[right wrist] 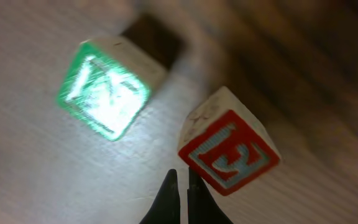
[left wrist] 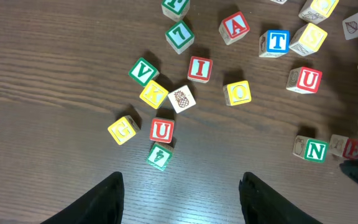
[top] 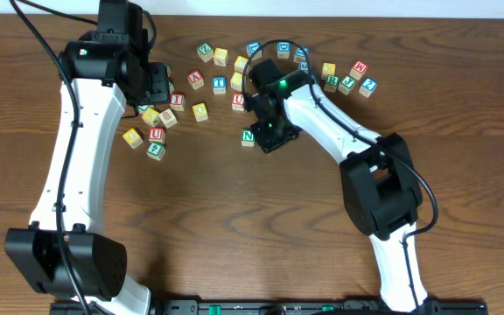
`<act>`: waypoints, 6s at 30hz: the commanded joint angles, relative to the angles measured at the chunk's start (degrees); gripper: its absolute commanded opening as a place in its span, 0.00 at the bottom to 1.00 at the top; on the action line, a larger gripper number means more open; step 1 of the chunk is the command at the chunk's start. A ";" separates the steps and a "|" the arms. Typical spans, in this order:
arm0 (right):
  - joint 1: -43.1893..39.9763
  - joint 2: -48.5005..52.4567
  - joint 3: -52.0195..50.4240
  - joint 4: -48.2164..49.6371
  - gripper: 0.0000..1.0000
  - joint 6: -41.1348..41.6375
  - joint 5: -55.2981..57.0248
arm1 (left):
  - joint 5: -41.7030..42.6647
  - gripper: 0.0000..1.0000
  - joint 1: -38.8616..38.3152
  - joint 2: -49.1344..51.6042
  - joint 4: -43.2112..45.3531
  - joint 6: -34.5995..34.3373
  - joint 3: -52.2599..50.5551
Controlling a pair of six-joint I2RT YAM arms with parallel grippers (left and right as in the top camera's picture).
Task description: Spell out NEURIPS
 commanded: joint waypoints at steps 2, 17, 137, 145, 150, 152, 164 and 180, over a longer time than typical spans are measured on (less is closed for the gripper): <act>-0.85 -1.51 -0.17 0.42 0.01 0.98 1.60 | -0.13 0.59 0.24 -0.63 0.02 0.57 0.96; -2.67 -9.40 1.03 4.79 0.01 4.85 1.66 | -0.11 0.59 0.24 -0.63 0.09 0.57 0.96; 1.90 -7.34 -12.44 11.19 0.01 18.82 -0.52 | -0.11 0.59 0.24 -0.63 0.09 0.57 0.96; 1.90 -7.30 -12.44 11.85 0.01 18.82 -0.55 | -0.11 0.59 0.24 -0.63 0.09 0.55 0.96; 2.10 -7.30 -12.44 12.22 0.01 18.80 -0.57 | -0.11 0.59 0.24 -0.63 0.11 0.57 0.96; 2.34 -7.30 -12.44 12.17 0.01 18.78 -0.90 | -0.11 0.59 0.24 -0.63 0.11 0.57 0.96; -3.02 -13.40 -12.00 9.79 0.01 19.12 1.88 | -0.11 0.59 0.24 -0.63 0.09 0.57 0.96; -2.69 -7.21 -12.37 14.43 0.01 20.98 1.20 | -0.11 0.59 0.24 -0.63 0.04 0.57 0.96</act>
